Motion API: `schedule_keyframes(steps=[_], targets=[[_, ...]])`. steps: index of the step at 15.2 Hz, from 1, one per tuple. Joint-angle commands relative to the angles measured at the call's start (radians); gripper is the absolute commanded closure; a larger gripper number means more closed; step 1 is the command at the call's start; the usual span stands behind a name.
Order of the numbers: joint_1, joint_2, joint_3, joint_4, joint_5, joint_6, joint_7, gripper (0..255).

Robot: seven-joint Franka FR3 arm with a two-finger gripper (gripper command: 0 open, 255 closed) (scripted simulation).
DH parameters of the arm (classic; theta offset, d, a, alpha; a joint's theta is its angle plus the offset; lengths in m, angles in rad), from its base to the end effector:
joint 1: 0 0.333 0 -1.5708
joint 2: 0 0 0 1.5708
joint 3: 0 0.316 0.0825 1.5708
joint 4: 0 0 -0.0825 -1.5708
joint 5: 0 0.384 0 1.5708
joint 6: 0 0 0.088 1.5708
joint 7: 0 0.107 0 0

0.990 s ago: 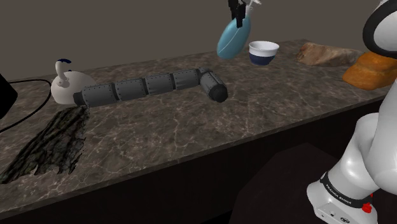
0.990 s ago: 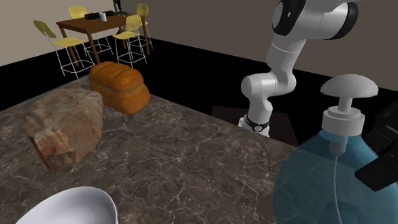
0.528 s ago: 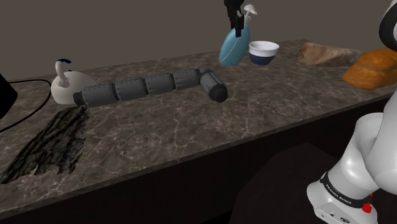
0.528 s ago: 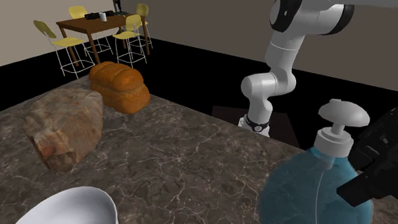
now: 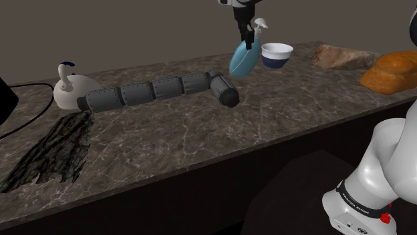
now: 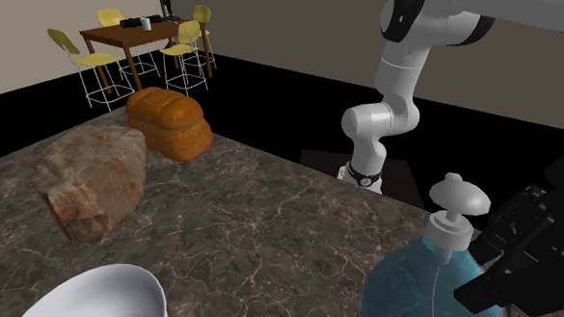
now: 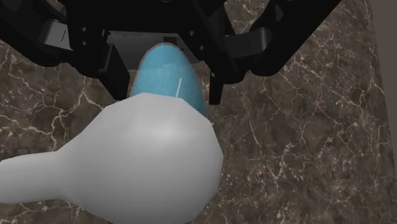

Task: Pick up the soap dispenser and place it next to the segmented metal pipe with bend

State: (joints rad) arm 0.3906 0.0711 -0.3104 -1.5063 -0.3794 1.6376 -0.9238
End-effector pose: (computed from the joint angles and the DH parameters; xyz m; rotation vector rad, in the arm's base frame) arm 0.5832 0.0163 0.6307 2.3975 1.3394 -0.1487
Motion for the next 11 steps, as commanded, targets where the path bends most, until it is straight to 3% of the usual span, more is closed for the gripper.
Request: schedule_keyframes(steps=[1,11], targets=[[0.001,-0.012,0.001,-0.040,-0.005,0.028,0.013,255],[0.000,-0.031,0.000,-0.190,-0.018,0.150,0.062,255]])
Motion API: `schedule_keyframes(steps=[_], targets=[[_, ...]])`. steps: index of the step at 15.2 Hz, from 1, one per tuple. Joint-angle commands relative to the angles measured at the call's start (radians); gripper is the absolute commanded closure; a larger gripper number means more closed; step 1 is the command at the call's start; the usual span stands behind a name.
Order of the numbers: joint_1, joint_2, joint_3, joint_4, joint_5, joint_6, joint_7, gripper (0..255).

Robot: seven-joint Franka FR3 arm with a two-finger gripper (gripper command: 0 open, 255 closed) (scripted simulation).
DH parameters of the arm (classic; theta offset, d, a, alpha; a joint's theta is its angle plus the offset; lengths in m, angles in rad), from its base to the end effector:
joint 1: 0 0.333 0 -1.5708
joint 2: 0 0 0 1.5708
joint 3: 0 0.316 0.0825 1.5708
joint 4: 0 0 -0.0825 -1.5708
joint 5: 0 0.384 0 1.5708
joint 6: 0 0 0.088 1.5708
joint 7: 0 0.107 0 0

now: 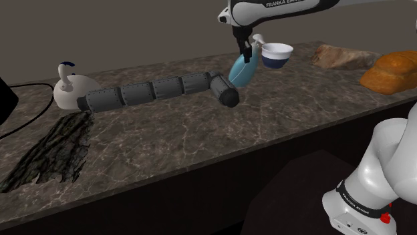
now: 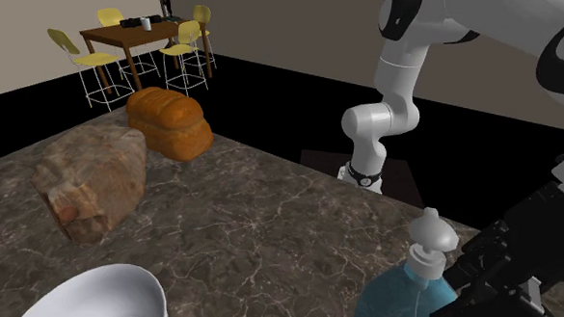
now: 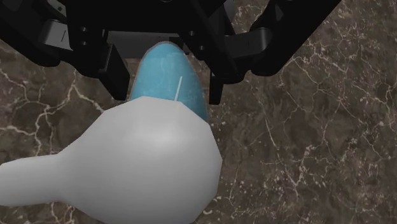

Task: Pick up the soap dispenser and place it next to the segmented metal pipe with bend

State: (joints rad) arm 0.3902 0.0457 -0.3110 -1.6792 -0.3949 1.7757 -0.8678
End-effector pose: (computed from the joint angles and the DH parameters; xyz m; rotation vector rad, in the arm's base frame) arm 0.5833 0.0163 0.5734 2.3975 1.3391 -0.1486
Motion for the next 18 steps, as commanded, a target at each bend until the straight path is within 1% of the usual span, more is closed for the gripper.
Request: schedule_keyframes(steps=[1,8,9,14,18], targets=[[0.000,-0.006,0.000,-0.017,-0.003,0.012,0.006,255],[0.000,-0.006,0.000,-0.017,-0.003,0.012,0.006,255],[0.000,-0.006,0.000,-0.017,-0.003,0.012,0.006,0],[0.000,-0.006,0.000,-0.017,-0.003,0.012,0.006,0],[0.021,0.002,0.019,0.108,0.004,-0.113,-0.004,0]])
